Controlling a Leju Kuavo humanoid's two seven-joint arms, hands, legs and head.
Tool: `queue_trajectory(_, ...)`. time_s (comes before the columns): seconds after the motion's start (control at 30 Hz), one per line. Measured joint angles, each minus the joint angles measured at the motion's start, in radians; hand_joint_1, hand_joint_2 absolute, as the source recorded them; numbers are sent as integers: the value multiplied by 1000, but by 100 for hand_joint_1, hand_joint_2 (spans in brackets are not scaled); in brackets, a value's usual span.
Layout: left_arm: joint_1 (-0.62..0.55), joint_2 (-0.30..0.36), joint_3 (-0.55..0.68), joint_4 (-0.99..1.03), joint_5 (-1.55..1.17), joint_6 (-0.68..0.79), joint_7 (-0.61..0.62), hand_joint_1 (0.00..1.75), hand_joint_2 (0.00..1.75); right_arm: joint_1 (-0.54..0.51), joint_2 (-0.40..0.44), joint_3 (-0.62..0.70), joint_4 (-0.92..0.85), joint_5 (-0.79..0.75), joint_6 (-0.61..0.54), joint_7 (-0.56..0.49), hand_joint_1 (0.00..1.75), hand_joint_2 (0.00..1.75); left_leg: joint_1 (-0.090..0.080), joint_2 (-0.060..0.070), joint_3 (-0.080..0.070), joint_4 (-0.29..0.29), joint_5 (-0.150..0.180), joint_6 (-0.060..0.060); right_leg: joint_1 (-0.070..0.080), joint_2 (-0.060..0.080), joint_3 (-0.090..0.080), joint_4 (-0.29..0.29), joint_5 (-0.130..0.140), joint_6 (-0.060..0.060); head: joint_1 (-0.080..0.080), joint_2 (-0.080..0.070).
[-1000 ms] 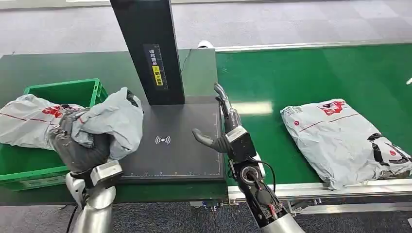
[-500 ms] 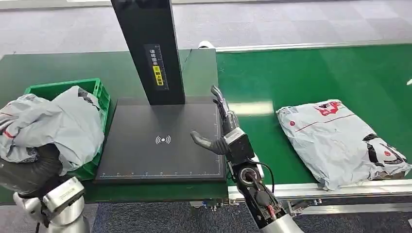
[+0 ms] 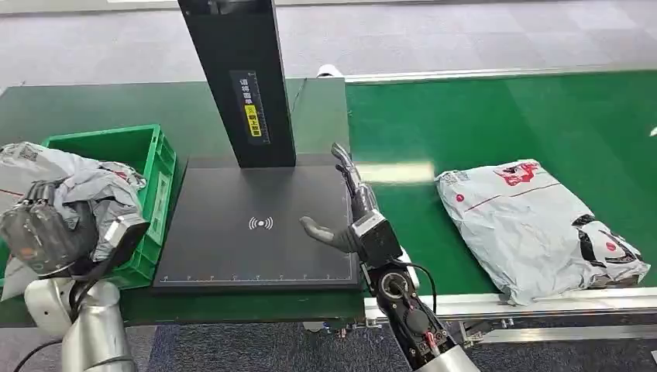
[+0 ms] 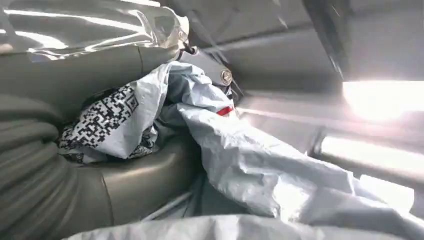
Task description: Moved the parcel from conveyor to table for the left to box.
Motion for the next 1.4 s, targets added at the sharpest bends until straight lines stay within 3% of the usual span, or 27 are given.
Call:
queue_trajectory(0.13, -75, 63, 72, 161, -196, 1, 211, 175, 175, -9, 0, 14, 11, 0, 10, 0, 0, 175, 0, 3, 1, 0, 0, 0, 0, 2, 0, 0, 0, 0, 0, 0)
queue_trajectory(0.17, -93, 82, 70, 210, -217, 2, 273, 161, 175, -10, 0, 17, 15, 0, 13, 0, 0, 175, 0, 2, 1, 0, 0, 0, 0, 1, 0, 0, 0, 0, 0, 0)
queue_trajectory(0.23, -117, 124, 48, 294, -226, 2, 373, 161, 175, -13, 2, 24, 21, 0, 16, 0, 0, 175, 1, 2, 2, 0, 0, 0, 1, 2, 0, 1, 0, 0, 0, 0)
queue_trajectory(0.27, -122, 136, 36, 321, -226, 2, 401, 148, 175, -13, 2, 25, 22, 0, 16, 0, 0, 175, 1, 3, 2, 0, 0, 0, 1, 2, 0, 1, 0, 0, 0, 0)
queue_trajectory(0.3, -128, 148, 26, 346, -226, 3, 417, 122, 175, -13, 2, 27, 23, 0, 17, 1, 0, 175, 1, 2, 2, 0, 0, 0, 0, 2, 0, 1, 0, 0, 0, 0)
queue_trajectory(0.33, -132, 158, 18, 367, -224, 3, 428, 122, 175, -13, 2, 28, 24, 2, 17, 3, 0, 175, 0, 2, 2, 0, 0, 0, 0, 2, 1, 1, 0, 0, 0, 0)
queue_trajectory(0.37, -133, 166, 6, 388, -221, 3, 437, 51, 175, -13, 2, 31, 25, 3, 18, 5, 0, 175, 0, 2, 2, 0, 0, 0, 0, 2, 1, 1, 0, 0, 0, 0)
queue_trajectory(0.4, -133, 174, -2, 403, -218, 3, 444, 2, 175, -13, 3, 34, 26, 6, 19, 6, 0, 175, 0, 2, 2, 0, 0, 0, 0, 2, 1, 1, 0, 0, 0, 0)
queue_trajectory(0.63, -131, 203, -32, 458, -133, 3, 419, 0, 175, -12, 3, 39, 27, 17, 26, 16, 0, 175, 0, 2, 2, 0, 0, 0, 0, 2, 1, 1, 0, 0, 0, 0)
queue_trajectory(0.9, -98, 141, 44, 376, 217, 4, -17, 0, 175, -8, 3, 40, 32, 22, 27, 18, 0, 175, 0, 2, 2, 0, 0, 0, 0, 2, 1, 0, 0, 0, 1, 0)
queue_trajectory(1.07, -8, 99, -73, 222, 471, 4, -18, 0, 175, -5, 2, 40, 32, 20, 16, 16, 0, 175, 0, 1, 1, 0, -1, 0, 0, 1, 0, 0, 0, 0, 0, 0)
queue_trajectory(1.4, 150, 28, -306, -191, 448, 4, -19, 0, 175, -4, 2, 39, 35, 9, 6, 14, 0, 175, 0, 2, 1, 0, -1, 0, 0, 1, 0, 0, 0, 0, 0, 0)
